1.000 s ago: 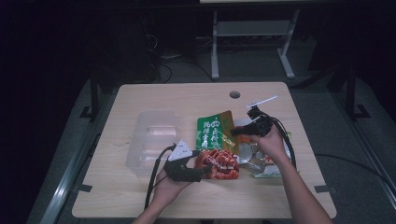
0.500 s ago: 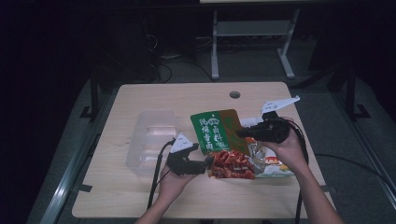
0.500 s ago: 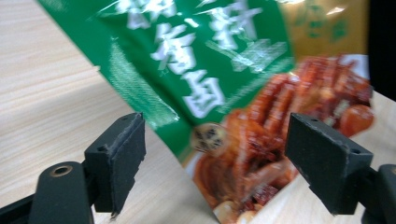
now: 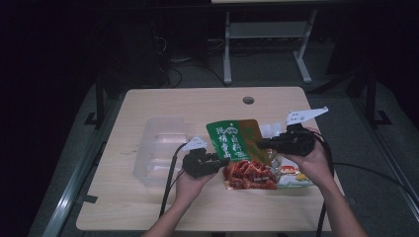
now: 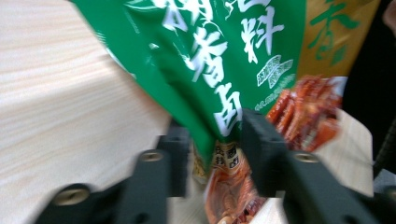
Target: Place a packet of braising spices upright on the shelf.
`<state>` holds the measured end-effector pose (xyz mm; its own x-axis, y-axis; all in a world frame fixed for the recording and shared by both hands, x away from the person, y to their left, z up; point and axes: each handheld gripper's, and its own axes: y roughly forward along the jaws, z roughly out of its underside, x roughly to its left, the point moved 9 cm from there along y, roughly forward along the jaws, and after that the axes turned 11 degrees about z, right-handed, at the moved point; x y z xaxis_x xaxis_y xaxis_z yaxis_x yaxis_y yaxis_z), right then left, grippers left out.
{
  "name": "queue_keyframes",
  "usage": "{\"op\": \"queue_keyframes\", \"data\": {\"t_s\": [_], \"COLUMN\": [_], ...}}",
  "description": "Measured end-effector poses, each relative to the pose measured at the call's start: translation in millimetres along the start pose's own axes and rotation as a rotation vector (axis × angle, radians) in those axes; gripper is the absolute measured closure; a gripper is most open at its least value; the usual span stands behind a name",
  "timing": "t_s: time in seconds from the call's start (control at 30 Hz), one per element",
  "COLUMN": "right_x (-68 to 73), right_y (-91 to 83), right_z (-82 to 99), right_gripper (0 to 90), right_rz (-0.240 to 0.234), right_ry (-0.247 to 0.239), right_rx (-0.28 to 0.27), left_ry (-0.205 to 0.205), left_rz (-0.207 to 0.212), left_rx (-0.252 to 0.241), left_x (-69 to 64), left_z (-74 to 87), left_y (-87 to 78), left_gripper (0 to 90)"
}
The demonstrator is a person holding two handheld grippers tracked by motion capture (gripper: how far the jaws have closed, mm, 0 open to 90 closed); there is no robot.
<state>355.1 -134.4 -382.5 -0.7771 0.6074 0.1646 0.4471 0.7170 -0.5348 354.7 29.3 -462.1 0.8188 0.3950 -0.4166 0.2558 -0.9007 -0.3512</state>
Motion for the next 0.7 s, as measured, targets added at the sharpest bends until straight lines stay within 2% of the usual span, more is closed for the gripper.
{"op": "queue_keyframes", "data": {"t_s": [0.1,0.2,0.4,0.53,0.6,0.67,0.7], "right_x": [-1.3,-0.7,1.5,2.3,3.0,5.3,5.3], "right_y": [-3.6,-5.7,-1.3,2.6,4.5,9.7,13.4], "right_z": [1.2,2.4,10.8,14.0,15.0,18.6,20.3], "right_gripper": [90.0,90.0,89.5,88.7,86.1,81.9,81.6], "right_rz": [0.008,0.01,0.039,0.035,0.035,0.032,0.043], "right_ry": [0.014,0.022,0.016,0.01,0.002,-0.006,-0.026], "right_rx": [-0.018,-0.03,-0.012,-0.003,0.018,0.068,0.088], "left_ry": [0.002,0.027,0.07,0.086,0.1,0.111,0.122], "left_rz": [0.005,-0.017,-0.064,-0.082,-0.082,-0.086,-0.091], "left_rx": [-0.021,-0.026,0.0,0.007,0.01,0.014,0.019], "left_x": [-4.4,-7.3,-7.8,-8.5,-9.5,-12.4,-13.1], "left_z": [-3.1,-5.2,-3.5,-2.9,-3.2,-4.3,-4.5], "left_y": [-3.2,-6.3,-11.7,-13.3,-14.1,-14.1,-14.1], "left_gripper": [79.2,84.5,86.6,86.5,86.8,86.9,86.9]}}
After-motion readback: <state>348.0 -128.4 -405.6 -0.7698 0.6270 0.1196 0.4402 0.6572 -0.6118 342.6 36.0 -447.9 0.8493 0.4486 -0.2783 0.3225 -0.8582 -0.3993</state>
